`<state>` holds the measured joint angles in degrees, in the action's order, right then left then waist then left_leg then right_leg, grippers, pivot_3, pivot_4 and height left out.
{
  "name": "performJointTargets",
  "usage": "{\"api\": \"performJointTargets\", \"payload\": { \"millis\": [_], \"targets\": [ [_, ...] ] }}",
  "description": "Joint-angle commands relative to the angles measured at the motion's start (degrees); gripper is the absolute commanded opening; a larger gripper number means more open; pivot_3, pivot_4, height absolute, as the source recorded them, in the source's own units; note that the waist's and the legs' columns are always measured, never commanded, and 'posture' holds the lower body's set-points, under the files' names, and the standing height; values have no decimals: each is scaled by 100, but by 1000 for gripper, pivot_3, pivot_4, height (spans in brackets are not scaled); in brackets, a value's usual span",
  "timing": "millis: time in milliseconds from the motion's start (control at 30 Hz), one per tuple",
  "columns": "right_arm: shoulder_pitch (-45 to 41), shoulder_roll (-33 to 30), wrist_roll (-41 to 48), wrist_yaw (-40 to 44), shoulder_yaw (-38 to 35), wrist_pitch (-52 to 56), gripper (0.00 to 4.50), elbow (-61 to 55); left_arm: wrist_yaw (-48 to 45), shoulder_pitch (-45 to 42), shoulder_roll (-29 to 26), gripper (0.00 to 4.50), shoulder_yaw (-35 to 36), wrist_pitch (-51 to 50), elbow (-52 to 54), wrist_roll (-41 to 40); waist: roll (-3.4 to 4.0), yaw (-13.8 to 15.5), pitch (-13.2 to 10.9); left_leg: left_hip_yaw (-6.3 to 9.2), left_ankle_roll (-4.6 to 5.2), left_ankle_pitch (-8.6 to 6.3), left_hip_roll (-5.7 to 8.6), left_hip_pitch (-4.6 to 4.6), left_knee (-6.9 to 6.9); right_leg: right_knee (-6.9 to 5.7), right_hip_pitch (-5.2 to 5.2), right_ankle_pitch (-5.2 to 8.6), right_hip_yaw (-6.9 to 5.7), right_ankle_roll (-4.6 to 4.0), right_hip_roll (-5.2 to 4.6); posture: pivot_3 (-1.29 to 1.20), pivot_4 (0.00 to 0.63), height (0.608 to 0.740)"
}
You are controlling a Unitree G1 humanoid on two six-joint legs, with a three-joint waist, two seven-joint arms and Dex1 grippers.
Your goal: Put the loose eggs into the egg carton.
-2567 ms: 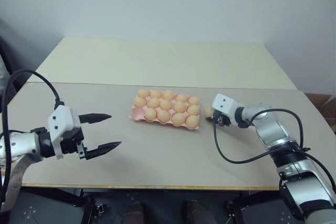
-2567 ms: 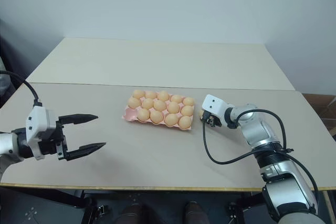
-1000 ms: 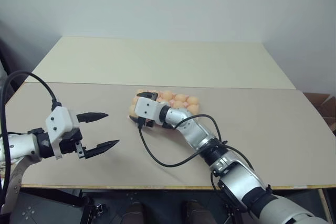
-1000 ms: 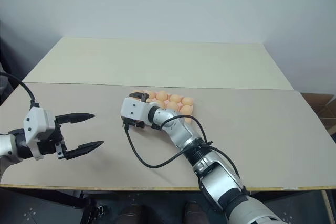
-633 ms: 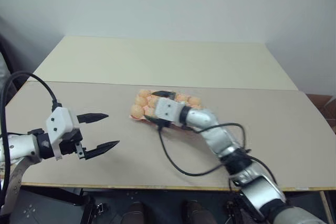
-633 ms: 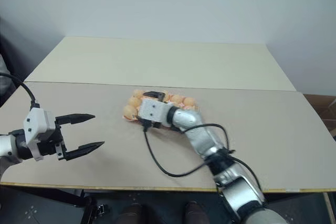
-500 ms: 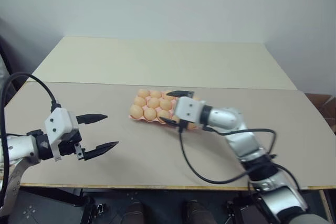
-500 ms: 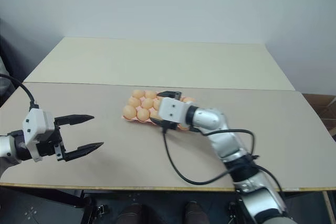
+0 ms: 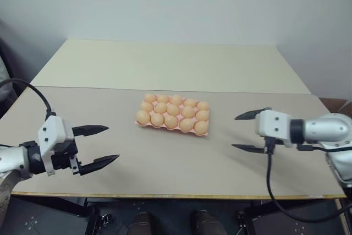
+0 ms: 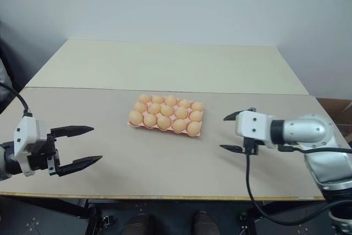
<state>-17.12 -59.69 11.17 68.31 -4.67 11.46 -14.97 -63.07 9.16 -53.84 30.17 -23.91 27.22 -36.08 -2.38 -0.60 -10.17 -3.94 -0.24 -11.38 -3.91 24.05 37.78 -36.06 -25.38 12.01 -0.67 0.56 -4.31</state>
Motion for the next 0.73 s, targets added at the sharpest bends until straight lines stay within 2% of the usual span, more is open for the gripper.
{"api": "performJointTargets", "payload": {
  "millis": [33,200,733],
  "targets": [
    [100,-356,267,373,-512,-201,4429,242,60,16,40,4500,248,39,211,-120,0,1,0,0,0,0,0,0,0,1,0,0,0,0,0,0,150,740],
    [150,-508,262,412,-639,-349,4429,515,31,2,32,4500,292,74,160,-104,0,-9,0,0,0,0,2,-1,0,1,1,0,1,1,-1,0,150,740],
    [181,-459,314,319,-651,-365,4429,455,-183,-19,-37,4500,400,-41,65,-349,0,-4,0,0,0,0,3,-2,0,0,1,0,2,2,-1,0,150,740]
  ]
}}
